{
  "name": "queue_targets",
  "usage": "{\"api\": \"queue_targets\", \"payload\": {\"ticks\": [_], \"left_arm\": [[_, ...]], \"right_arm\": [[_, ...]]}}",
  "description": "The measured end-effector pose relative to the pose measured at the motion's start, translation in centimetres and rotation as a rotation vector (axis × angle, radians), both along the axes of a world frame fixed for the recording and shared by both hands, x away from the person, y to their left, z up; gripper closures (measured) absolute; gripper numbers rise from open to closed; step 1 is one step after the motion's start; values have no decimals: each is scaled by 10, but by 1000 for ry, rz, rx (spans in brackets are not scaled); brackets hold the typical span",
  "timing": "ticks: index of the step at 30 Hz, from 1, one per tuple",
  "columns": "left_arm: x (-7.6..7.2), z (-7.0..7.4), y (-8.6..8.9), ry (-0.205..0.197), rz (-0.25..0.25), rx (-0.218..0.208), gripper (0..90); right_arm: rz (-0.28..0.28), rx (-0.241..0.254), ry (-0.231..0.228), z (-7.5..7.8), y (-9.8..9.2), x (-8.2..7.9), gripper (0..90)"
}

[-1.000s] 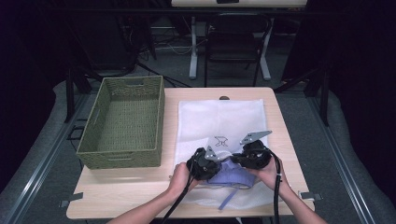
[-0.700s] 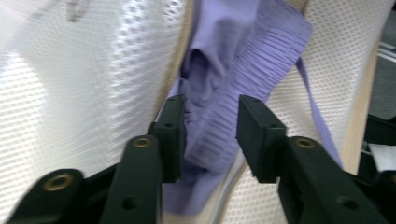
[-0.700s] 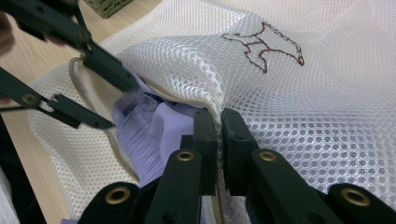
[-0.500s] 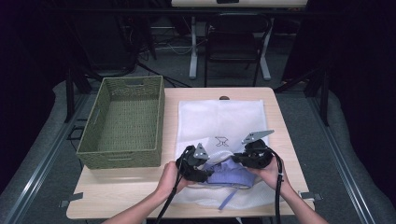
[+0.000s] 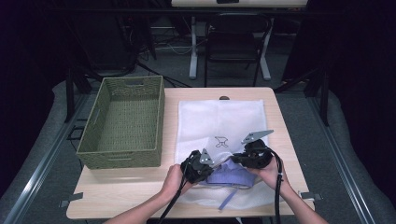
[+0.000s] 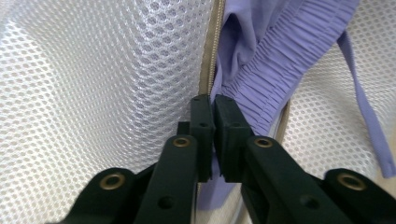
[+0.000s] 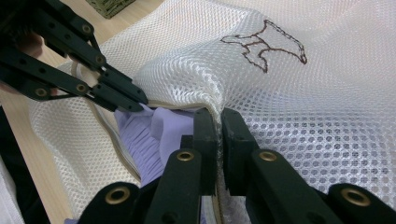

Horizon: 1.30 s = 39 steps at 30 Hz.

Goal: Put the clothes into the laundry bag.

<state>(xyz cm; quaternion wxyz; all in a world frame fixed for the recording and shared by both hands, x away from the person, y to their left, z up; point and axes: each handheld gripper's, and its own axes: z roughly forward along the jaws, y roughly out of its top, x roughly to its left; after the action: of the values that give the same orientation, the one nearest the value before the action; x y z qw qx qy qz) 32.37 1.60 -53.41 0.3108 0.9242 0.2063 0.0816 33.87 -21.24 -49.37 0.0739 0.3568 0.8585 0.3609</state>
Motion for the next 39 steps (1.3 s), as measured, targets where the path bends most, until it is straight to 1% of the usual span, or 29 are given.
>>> {"api": "queue_targets", "payload": {"ticks": [3, 4, 6, 7, 8, 9, 11, 12, 13, 14, 15, 17, 18, 19, 22, 24, 25, 26, 27, 28, 29, 30, 32, 34, 36, 37, 39], "left_arm": [[0, 2, -3, -3, -5, -22, 864], [-1, 3, -4, -3, -5, -29, 821], [-2, 8, -8, 13, -20, -57, 713], [-4, 10, -11, 6, -17, -69, 646], [-5, 11, -14, 12, -30, -78, 581], [-8, 12, -19, 2, -36, -87, 543], [-10, 12, -26, -7, -53, -87, 452], [-11, 10, -30, -12, -54, -77, 424], [-11, 5, -34, -17, -59, -71, 390], [-10, 2, -36, -12, -69, -67, 376], [-9, -2, -38, -19, -65, -59, 381], [-8, -6, -40, -22, -75, -54, 402], [-8, -7, -40, -36, -70, -56, 422], [-10, -5, -39, -42, -64, -73, 437], [-14, 3, -32, -67, -56, -118, 438], [-18, 10, -30, -68, -70, -139, 440], [-20, 11, -30, -68, -81, -139, 434], [-21, 11, -32, -70, -94, -124, 422], [-20, 9, -33, -60, -101, -110, 405], [-19, 7, -34, -46, -99, -108, 390], [-18, 4, -34, -35, -90, -117, 392], [-19, 4, -34, -35, -89, -119, 391], [-22, 6, -34, -57, -95, -113, 381], [-25, 10, -33, -74, -86, -112, 358], [-27, 14, -30, -66, -87, -118, 331], [-28, 15, -29, -60, -92, -132, 331], [-32, 16, -30, -52, -109, -136, 313]], "right_arm": [[-4, -1, -5, 1, 1, 0, 861], [-4, -1, -5, 1, 1, 0, 861], [-5, 3, -3, 1, 1, 0, 861], [-6, 5, -3, 2, 0, 0, 861], [-7, 7, -3, 2, 0, 0, 861], [-4, 8, -5, 2, 0, 0, 861], [-7, 9, -2, 3, 0, 0, 861], [-5, 8, -3, 3, 0, 0, 861], [-7, 8, 3, 2, 0, 0, 861], [-3, 9, 10, 2, 0, 0, 861], [-1, 8, 20, 1, 0, 1, 860], [1, -3, 35, -3, 1, 2, 860], [1, -4, 39, -4, 1, 2, 861], [-3, -7, 35, -4, 1, 2, 861], [-23, 0, 22, -2, -2, 3, 861], [-31, 3, 24, -2, -3, 4, 861], [-30, 4, 27, -2, -3, 4, 861], [-31, 7, 30, -2, -3, 4, 861], [-26, 5, 29, -2, -3, 4, 861], [-25, 6, 31, -2, -2, 5, 861], [-24, 5, 32, -3, -2, 5, 861], [-24, -3, 32, -3, -1, 5, 860], [-27, -5, 31, -3, -2, 5, 861], [-31, -9, 29, -3, -3, 5, 860], [-35, -8, 33, -3, -4, 6, 860], [-34, -7, 34, -3, -4, 5, 860], [-36, -3, 31, -3, -5, 5, 860]]}}
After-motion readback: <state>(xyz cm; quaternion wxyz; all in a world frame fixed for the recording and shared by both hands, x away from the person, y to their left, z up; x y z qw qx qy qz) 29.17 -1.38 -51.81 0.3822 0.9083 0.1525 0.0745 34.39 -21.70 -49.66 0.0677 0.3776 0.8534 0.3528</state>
